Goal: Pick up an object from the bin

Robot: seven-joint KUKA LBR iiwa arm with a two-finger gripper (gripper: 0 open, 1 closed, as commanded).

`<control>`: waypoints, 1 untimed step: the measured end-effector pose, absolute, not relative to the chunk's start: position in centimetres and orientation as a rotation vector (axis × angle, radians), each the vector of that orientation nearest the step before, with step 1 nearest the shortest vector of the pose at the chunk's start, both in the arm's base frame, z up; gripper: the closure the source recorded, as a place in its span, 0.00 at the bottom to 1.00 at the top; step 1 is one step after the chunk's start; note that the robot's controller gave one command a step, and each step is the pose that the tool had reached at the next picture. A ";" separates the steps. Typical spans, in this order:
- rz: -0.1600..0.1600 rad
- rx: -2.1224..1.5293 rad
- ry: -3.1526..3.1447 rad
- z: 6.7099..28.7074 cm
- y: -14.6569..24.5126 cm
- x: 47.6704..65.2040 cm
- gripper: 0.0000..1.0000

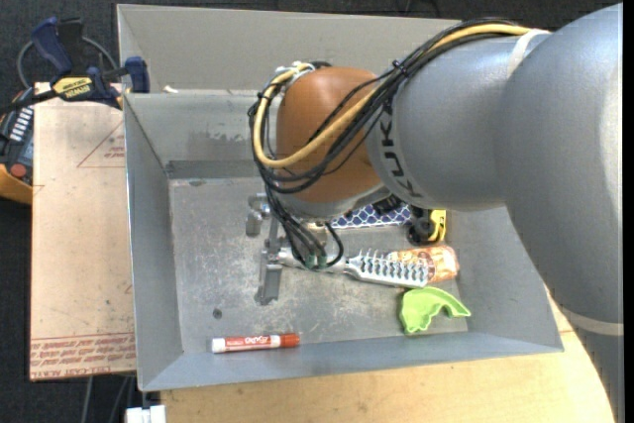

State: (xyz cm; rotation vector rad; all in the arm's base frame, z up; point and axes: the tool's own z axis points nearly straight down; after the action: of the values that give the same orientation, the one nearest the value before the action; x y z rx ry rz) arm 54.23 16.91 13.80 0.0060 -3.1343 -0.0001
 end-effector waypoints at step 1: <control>-0.002 -0.001 -3.142 14.3 16.8 54.4 0.00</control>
Offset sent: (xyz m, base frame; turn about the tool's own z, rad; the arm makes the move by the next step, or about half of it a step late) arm -0.0166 -0.0875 -0.0680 -0.0368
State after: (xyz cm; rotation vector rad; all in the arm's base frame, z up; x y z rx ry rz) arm 54.43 16.79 14.28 -0.0014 -3.1418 -0.0019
